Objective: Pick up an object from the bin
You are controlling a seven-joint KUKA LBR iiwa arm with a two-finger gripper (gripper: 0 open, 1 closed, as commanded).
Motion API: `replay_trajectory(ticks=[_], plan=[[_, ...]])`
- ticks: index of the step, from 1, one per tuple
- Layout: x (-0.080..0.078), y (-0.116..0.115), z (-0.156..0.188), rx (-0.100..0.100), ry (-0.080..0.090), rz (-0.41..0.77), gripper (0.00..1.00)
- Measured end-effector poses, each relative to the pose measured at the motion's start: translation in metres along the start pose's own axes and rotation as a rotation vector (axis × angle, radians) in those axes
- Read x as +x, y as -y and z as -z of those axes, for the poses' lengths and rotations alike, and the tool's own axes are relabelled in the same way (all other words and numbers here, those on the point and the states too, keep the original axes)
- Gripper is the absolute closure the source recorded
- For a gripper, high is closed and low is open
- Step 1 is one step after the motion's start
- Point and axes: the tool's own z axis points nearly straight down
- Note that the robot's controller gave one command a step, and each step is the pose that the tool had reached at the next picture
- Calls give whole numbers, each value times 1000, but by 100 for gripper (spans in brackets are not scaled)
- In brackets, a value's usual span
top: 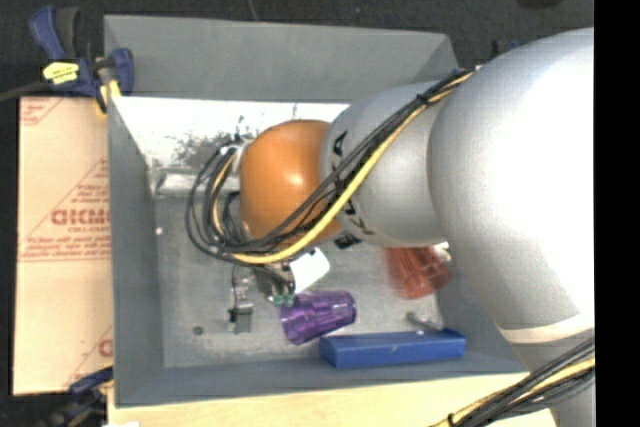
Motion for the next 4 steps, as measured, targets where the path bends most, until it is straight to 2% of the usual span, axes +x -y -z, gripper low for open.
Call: replay_trajectory(ticks=[1,2,3,4], plan=[[-8,24,-26,1,-7,120,0],[-17,48,-24,1,1,330,0],[-16,83,-23,-1,-1,163,0],[-6,100,-6,0,-2,225,0]])
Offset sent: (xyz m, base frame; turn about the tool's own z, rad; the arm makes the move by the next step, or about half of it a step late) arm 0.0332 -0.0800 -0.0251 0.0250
